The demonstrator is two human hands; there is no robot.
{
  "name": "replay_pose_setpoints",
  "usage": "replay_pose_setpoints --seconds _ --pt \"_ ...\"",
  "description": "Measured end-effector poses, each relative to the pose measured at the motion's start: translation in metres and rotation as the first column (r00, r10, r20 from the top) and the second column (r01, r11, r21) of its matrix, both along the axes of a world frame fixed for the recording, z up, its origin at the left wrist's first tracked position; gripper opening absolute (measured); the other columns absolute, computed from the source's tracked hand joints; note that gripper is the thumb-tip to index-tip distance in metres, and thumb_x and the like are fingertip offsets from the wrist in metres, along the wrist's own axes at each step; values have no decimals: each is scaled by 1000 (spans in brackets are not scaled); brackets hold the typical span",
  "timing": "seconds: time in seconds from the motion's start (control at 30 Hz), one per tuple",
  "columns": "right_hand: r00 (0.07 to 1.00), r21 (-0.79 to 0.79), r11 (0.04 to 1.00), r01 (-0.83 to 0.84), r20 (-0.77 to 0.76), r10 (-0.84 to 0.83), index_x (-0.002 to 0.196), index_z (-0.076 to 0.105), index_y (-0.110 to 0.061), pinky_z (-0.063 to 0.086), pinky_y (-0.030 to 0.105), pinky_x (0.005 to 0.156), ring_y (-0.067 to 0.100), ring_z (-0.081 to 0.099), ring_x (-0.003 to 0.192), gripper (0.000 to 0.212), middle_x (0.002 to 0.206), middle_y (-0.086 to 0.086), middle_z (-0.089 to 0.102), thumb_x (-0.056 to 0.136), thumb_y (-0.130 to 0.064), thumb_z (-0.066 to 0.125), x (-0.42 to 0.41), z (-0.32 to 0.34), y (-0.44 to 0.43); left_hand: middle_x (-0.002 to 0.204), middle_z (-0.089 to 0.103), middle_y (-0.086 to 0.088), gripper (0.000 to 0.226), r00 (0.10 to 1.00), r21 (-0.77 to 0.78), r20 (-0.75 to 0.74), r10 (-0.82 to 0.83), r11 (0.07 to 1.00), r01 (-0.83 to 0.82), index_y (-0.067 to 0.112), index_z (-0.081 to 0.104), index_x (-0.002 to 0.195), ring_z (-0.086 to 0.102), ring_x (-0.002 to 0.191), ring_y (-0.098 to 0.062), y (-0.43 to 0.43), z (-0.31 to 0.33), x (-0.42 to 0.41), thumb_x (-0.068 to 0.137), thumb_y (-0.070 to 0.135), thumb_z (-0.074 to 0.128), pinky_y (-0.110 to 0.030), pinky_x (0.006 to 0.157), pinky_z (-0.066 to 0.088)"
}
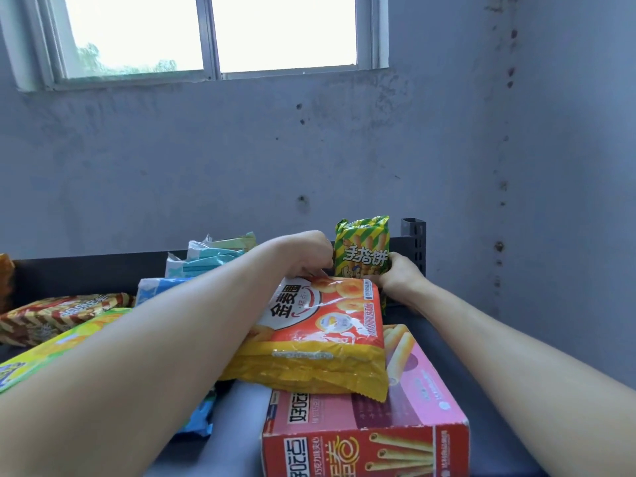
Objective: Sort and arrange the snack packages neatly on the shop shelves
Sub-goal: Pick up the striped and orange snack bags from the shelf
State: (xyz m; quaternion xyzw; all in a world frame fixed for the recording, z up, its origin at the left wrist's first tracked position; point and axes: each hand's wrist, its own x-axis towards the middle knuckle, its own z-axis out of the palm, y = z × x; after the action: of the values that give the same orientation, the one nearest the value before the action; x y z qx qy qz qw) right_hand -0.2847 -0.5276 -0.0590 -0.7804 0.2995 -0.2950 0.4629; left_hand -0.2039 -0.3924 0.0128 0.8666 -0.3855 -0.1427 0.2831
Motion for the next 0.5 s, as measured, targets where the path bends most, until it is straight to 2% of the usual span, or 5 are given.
replay_pose_setpoints --seconds 0.1,0.23,0.3,0.37,0.5 --pt "992 -70 990 125 -15 -126 115 52 -6 52 43 88 28 60 103 38 113 13 61 82 -15 70 -6 7 2 118 65 -12 30 999 -81 -5 36 996 -36 3 57 122 67 93 -21 8 7 0 93 2 47 -35 84 57" --pt "941 -194 926 324 164 -295 105 60 0 51 39 77 27 59 89 23 102 16 64 86 -15 63 -19 24 16 112 67 -12 30 999 -127 14 48 991 -46 5 58 121 67 79 -16 22 18 -5 91 4 54 -27 71 57" --pt "980 -164 974 159 149 -135 103 64 -4 53 34 73 21 62 85 26 95 9 66 88 -26 63 -26 33 33 109 68 -10 30 998 -91 36 43 995 -40 5 60 120 69 84 -19 31 22 -11 90 6 57 -30 74 58" --pt "998 -75 996 -57 -21 55 103 65 -9 55 28 67 17 67 82 36 92 4 69 88 -42 61 -34 42 53 110 68 -9 29 999 -37 43 17 999 -15 4 61 119 70 90 -23 41 24 -17 90 9 58 -35 82 58" --pt "897 70 969 -238 -366 247 108 64 -11 59 31 74 19 72 85 50 96 6 74 79 -52 68 -41 51 80 112 67 -9 28 990 -66 141 -14 998 23 5 62 116 66 97 -21 61 29 -25 89 12 58 -32 86 55"
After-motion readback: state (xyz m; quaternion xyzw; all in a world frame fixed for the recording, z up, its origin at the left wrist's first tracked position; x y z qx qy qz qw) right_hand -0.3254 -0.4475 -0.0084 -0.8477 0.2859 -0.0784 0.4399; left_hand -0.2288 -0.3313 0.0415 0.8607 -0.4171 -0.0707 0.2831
